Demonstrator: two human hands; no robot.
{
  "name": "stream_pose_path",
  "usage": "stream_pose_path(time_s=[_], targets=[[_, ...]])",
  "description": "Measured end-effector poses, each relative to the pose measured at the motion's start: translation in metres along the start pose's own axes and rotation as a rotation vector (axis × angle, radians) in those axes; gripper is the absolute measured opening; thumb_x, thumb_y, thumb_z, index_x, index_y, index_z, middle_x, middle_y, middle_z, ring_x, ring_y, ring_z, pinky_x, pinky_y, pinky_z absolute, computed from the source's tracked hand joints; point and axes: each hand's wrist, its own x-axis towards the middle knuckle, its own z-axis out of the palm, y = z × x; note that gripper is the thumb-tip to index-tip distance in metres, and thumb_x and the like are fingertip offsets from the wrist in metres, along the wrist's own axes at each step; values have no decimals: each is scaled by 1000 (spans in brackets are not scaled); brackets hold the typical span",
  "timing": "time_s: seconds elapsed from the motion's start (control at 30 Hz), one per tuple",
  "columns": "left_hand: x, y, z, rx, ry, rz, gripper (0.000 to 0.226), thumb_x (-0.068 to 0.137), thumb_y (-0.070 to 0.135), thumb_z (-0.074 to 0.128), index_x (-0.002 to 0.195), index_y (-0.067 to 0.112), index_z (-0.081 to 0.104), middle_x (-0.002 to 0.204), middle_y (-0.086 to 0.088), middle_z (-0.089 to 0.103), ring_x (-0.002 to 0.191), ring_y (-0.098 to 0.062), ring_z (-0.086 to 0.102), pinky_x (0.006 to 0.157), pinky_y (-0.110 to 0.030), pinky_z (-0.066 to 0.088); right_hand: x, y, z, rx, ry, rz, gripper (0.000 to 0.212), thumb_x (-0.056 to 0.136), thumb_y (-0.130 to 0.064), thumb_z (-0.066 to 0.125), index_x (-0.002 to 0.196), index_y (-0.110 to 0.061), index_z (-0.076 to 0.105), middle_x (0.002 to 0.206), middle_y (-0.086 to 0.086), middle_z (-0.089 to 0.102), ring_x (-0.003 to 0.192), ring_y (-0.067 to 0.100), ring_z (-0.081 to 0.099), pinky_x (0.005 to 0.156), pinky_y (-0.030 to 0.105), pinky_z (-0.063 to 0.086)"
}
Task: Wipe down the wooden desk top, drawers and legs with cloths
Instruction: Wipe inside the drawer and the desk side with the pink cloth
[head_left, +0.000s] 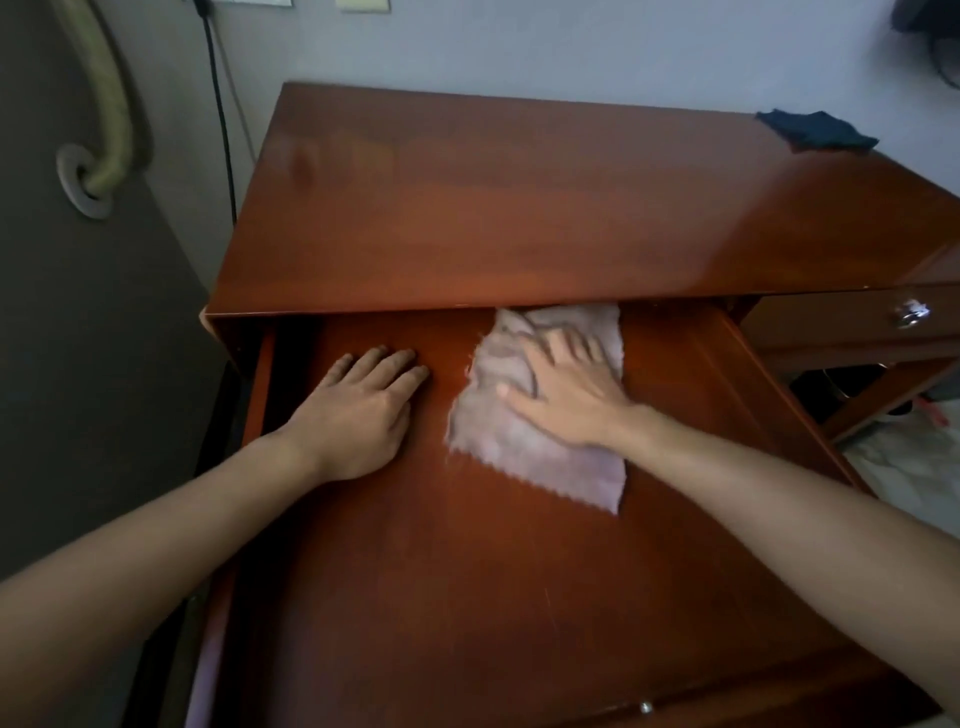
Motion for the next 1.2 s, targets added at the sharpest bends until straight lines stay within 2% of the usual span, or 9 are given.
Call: stream_pose_path(time_s=[0.13, 0.27, 0.4, 0.57, 0.7, 0.83, 0.97, 1.1, 1.2], targets=[[4, -5, -4, -71, -75, -28, 55, 109, 44, 21, 162, 48, 5, 173, 11, -4, 159, -25, -6, 127, -55, 0, 36, -16, 6, 49, -46, -29, 64, 105, -56, 19, 163, -33, 6, 170, 5, 4, 155, 36, 0, 123, 60, -2], [9, -10, -10, -120, -13, -37, 67, 96, 36, 18, 163, 38, 20, 172, 10, 11, 159, -21, 9, 128, -47, 12, -32, -65, 10, 17, -97, -392, 81, 97, -76, 15, 162, -33, -9, 167, 0, -28, 151, 33, -31, 121, 60, -15], [7, -11, -4, -140, -41, -58, 60, 107, 32, 25, 165, 32, 13, 173, 8, 2, 160, -19, 0, 129, -47, 3, -88, -47, 7, -104, -123, -661, 84, 97, -76, 16, 163, -29, -8, 168, 1, -24, 153, 29, -28, 123, 56, -14], [11, -12, -7, -248, -27, -66, 56, 110, 34, 28, 164, 35, 16, 173, 8, 6, 160, -18, -1, 128, -48, -1, -44, -36, 5, -29, -192, -168, 81, 100, -70, 11, 162, -23, -13, 167, 3, -28, 151, 29, -31, 123, 57, -5], [14, -8, -6, -291, -25, -77, 55, 110, 47, 21, 164, 38, 14, 173, 9, 9, 159, -15, -2, 127, -49, -3, -88, -128, 12, -23, -9, -643, 85, 100, -68, 31, 161, -10, 19, 169, 15, 13, 156, 39, 0, 123, 58, 0], [14, -10, -6, -284, -3, -71, 54, 110, 50, 19, 163, 39, 21, 172, 11, 9, 159, -12, -3, 127, -48, -5, -95, -181, 5, -99, 38, -823, 86, 99, -68, 37, 160, -8, 26, 168, 18, 18, 156, 36, 3, 125, 53, 2], [13, -7, 1, -163, -122, -75, 62, 106, 58, 16, 164, 40, 1, 172, 10, -13, 157, -14, -18, 125, -51, -13, -123, -114, 7, -140, -39, -909, 80, 101, -65, 37, 160, -11, 27, 171, 16, 4, 157, 31, -9, 125, 53, 5], [16, -3, 5, -48, -235, -68, 71, 102, 66, 6, 160, 37, -22, 165, 9, -34, 151, -18, -34, 122, -55, -19, -146, -17, 2, -214, -144, -784, 83, 102, -64, 37, 162, -9, 20, 170, 15, -5, 157, 32, -10, 125, 57, 11], [17, -4, 2, -80, -244, -76, 69, 102, 66, 4, 160, 38, -20, 166, 10, -33, 151, -17, -34, 122, -54, -20, -143, -33, 2, -206, -121, -829, 83, 102, -62, 38, 162, -8, 21, 170, 16, -1, 157, 33, -8, 125, 56, 9]])
